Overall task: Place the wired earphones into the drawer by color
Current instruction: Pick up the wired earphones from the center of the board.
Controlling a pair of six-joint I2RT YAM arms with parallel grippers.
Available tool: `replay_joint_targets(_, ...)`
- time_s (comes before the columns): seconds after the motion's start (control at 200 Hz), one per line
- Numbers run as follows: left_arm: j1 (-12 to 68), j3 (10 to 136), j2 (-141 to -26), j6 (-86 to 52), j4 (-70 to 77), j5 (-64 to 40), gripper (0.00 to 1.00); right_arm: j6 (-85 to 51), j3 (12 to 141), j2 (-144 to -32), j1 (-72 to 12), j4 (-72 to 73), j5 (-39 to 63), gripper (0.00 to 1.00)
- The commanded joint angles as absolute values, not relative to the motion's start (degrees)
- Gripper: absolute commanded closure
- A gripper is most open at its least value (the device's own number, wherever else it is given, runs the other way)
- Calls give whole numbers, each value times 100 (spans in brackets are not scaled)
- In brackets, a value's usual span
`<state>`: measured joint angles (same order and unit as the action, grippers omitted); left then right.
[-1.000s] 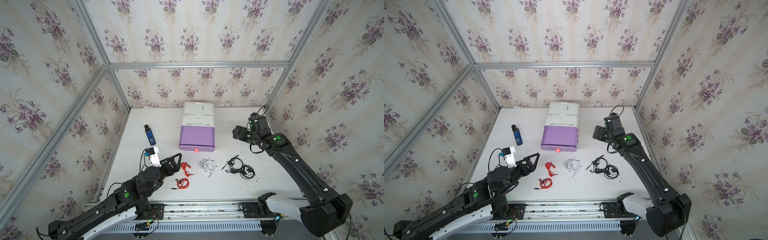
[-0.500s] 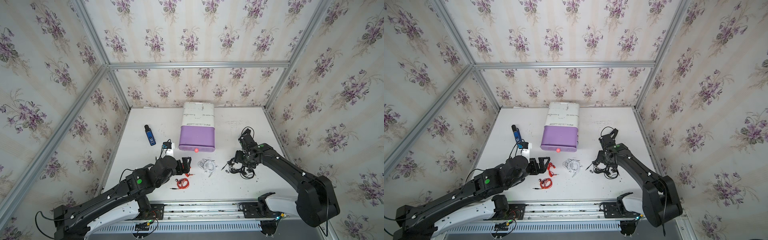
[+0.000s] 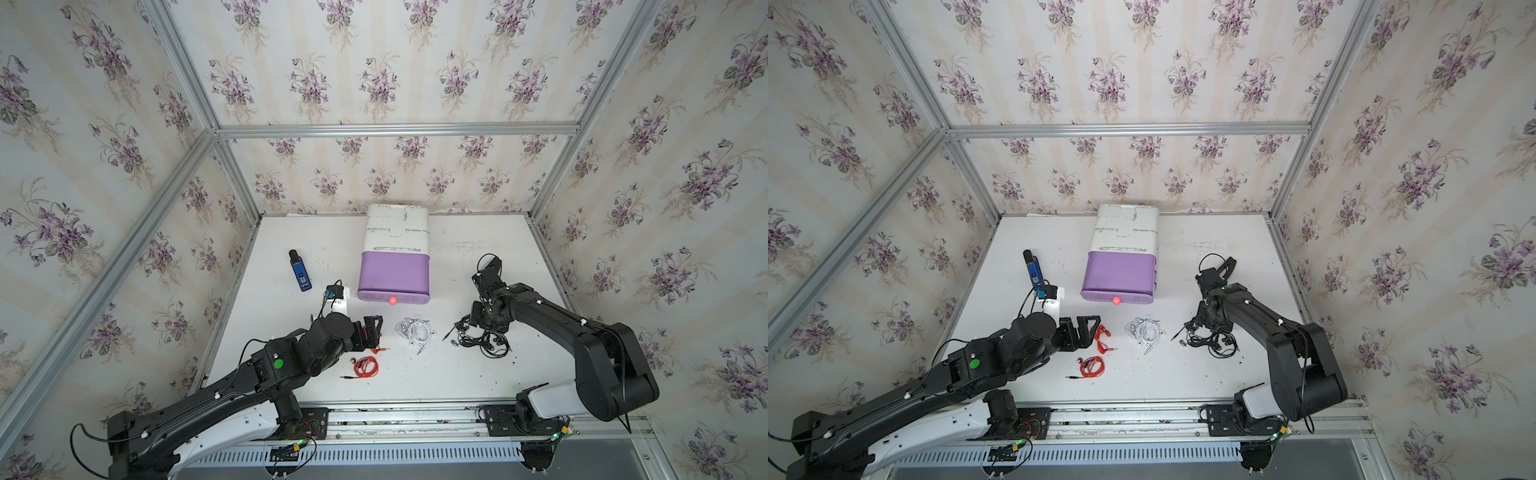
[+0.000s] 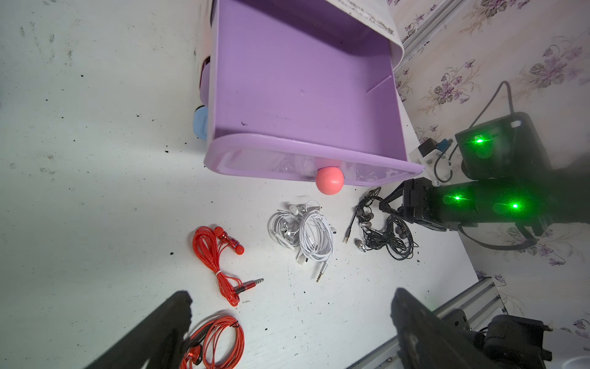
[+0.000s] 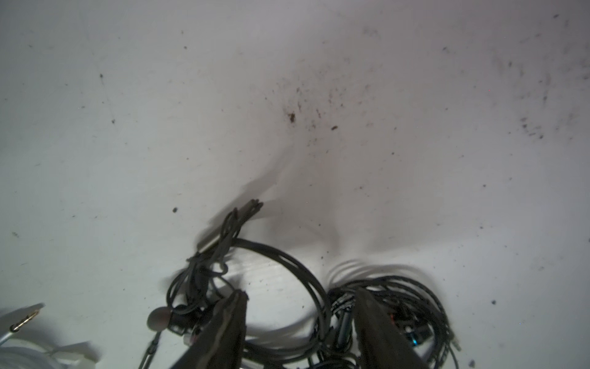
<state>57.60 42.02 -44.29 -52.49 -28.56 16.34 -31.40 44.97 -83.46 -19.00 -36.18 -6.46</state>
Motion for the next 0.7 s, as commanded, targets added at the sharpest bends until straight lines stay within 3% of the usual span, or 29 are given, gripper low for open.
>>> replay_joint_targets(0.0, 5757, 4201, -4461, -5150, -2736, 1704, 0, -2932, 4486, -8452, -1848, -3432, -587, 46)
replay_joint_targets(0.185, 5755, 4192, -4491, -5144, -2732, 1718, 0, -2726, 4732, -8834, -1793, -3415, -645, 54)
replay_joint_targets(0.26, 5757, 4167, -4465, -5150, -2731, 1729, 0, -2619, 4770, -8935, -1759, -3380, -637, 62)
replay_joint_targets(0.694, 5757, 4073, -4258, -5186, -2834, 1808, 0, -2313, 4771, -9203, -1626, -3128, -385, 87)
